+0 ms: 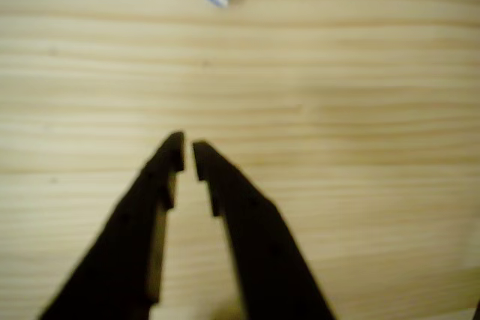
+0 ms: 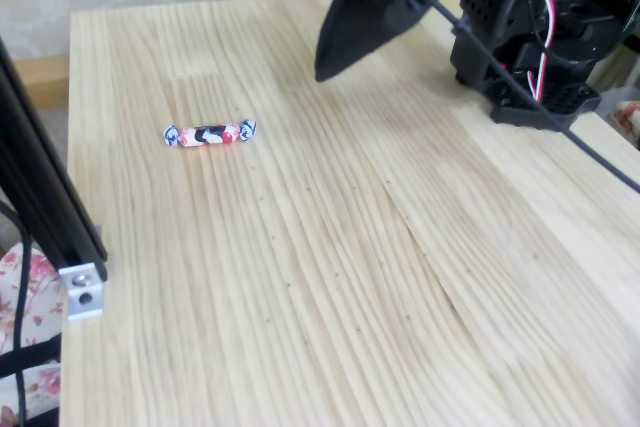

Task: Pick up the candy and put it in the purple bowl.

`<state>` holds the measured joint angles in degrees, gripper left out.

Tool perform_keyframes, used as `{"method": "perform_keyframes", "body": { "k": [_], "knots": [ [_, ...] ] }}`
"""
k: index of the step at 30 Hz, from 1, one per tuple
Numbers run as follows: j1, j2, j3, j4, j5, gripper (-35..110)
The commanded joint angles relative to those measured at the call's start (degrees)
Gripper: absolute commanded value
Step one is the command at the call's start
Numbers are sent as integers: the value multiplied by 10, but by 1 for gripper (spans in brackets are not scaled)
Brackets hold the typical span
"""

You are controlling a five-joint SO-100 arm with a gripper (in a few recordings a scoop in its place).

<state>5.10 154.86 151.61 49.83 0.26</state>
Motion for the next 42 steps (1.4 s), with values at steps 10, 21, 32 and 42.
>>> {"method": "perform_keyframes", "body": {
  "k": [10, 21, 32, 42],
  "knots": [
    [-11, -278, -240, -112, 54, -1],
    [-15, -466, -379, -124, 87, 1],
    [-6, -545, -448, -98, 61, 21],
    [4, -575, -491, -53, 69, 28]
  ]
}}
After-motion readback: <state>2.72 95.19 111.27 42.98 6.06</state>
